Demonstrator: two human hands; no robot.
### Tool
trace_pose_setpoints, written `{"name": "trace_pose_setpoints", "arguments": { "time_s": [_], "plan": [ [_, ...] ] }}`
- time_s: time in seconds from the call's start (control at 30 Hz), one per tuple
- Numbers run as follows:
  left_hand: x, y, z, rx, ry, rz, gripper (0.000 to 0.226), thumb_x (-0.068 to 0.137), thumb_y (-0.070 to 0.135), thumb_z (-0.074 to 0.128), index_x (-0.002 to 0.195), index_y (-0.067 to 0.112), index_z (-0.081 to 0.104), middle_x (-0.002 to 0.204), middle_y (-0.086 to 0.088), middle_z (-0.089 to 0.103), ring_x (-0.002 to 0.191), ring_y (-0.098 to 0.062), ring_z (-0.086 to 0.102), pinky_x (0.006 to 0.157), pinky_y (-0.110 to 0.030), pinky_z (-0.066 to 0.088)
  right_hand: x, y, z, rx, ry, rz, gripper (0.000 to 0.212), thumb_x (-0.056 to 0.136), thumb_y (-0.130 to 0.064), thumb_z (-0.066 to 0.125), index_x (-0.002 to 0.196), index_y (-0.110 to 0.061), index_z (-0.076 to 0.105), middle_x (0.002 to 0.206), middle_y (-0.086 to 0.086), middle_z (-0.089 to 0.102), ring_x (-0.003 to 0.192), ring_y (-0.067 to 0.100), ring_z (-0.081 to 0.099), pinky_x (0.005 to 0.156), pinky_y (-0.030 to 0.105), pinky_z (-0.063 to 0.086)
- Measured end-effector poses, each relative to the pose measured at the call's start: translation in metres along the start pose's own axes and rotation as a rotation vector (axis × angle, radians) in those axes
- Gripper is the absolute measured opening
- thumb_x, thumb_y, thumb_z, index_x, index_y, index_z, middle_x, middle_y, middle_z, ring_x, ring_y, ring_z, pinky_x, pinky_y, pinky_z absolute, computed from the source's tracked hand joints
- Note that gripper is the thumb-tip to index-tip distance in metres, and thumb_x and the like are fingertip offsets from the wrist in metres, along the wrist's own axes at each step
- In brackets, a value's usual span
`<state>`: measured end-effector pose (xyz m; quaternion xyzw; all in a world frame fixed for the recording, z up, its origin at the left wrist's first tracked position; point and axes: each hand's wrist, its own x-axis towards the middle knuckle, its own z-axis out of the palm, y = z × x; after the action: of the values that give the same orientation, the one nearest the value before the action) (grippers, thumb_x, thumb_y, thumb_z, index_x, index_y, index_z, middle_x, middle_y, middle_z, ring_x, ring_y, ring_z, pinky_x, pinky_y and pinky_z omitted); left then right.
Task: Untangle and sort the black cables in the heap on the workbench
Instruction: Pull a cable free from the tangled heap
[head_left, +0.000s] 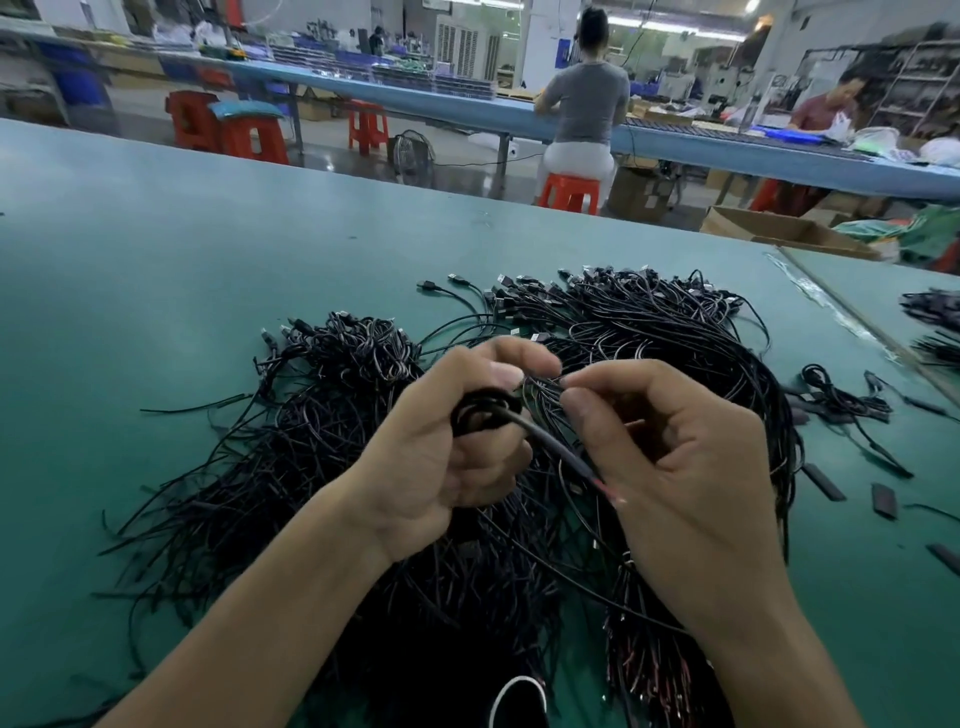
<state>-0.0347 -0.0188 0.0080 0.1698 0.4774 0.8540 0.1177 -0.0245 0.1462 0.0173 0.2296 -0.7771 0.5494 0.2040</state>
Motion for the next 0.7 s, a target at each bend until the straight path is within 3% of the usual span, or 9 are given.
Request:
{"name": "trace_pose_setpoints", "arguments": {
  "time_s": [0.1,0.23,0.33,0.4,0.5,0.6,0.7],
  "plan": [
    [0.002,-0.002,0.007,0.069,0.064,-0.009,0.041,0.073,0.031,0.058,0.111,0.020,0.069,0.038,0.012,0.030,0.030,-0.003,0.020,0.036,-0.010,0.017,-0.002,-0.001,0.009,0.002,-0.030,-0.014,0.011,0.090,-0.018,0.073,0.091,-0.029,0.073,0.077,-0.013,0.065,0.067,0.010,0.062,0.058,0.013,0.043],
    [0.003,-0.010,0.012,0.250,0.141,0.069,0.038,0.096,0.035,0.041,0.115,0.022,0.072,0.040,0.010,0.031,0.033,-0.006,0.021,0.039,-0.012,0.019,-0.003,-0.002,0.009,-0.090,-0.109,-0.021,0.017,0.089,-0.010,0.066,0.096,-0.023,0.075,0.088,-0.012,0.065,0.083,0.011,0.064,0.067,0.017,0.047],
    [0.006,-0.016,0.016,0.315,0.273,0.154,0.048,0.107,0.032,0.032,0.101,0.007,0.072,0.039,0.011,0.046,0.030,0.001,0.034,0.036,-0.011,0.027,-0.003,-0.001,0.009,-0.173,-0.127,-0.021,0.024,0.091,-0.005,0.067,0.099,-0.025,0.075,0.091,-0.015,0.063,0.088,0.004,0.062,0.071,0.007,0.042],
    [0.009,-0.019,0.016,0.301,0.363,0.196,0.056,0.109,0.031,0.030,0.080,0.002,0.068,0.041,0.010,0.051,0.032,0.001,0.042,0.035,-0.010,0.032,-0.004,0.000,0.013,-0.221,-0.114,-0.005,0.022,0.091,-0.009,0.066,0.099,-0.027,0.075,0.092,-0.016,0.064,0.090,0.002,0.061,0.073,0.005,0.042],
    [0.012,-0.022,0.013,0.311,0.518,0.196,0.068,0.104,0.048,0.034,0.063,0.000,0.059,0.040,0.007,0.043,0.032,-0.003,0.035,0.034,-0.015,0.028,-0.007,0.003,0.020,-0.244,-0.057,0.033,0.013,0.091,-0.014,0.069,0.093,-0.025,0.074,0.090,-0.019,0.063,0.091,-0.002,0.060,0.076,0.005,0.044],
    [0.013,-0.022,0.007,0.319,0.587,0.184,0.069,0.103,0.055,0.034,0.054,0.011,0.058,0.037,0.007,0.041,0.030,-0.005,0.031,0.034,-0.016,0.024,-0.010,0.005,0.027,-0.304,-0.063,0.012,0.008,0.094,-0.019,0.065,0.093,-0.024,0.072,0.090,-0.018,0.060,0.086,0.002,0.060,0.073,0.014,0.050],
    [0.014,-0.023,0.004,0.321,0.606,0.149,0.064,0.102,0.053,0.039,0.045,0.023,0.043,0.039,0.006,0.035,0.031,-0.008,0.027,0.034,-0.016,0.023,-0.012,0.000,0.030,-0.413,-0.106,-0.104,0.018,0.098,-0.025,0.053,0.096,-0.019,0.070,0.093,-0.013,0.056,0.085,0.008,0.058,0.070,0.029,0.054]
  ]
}}
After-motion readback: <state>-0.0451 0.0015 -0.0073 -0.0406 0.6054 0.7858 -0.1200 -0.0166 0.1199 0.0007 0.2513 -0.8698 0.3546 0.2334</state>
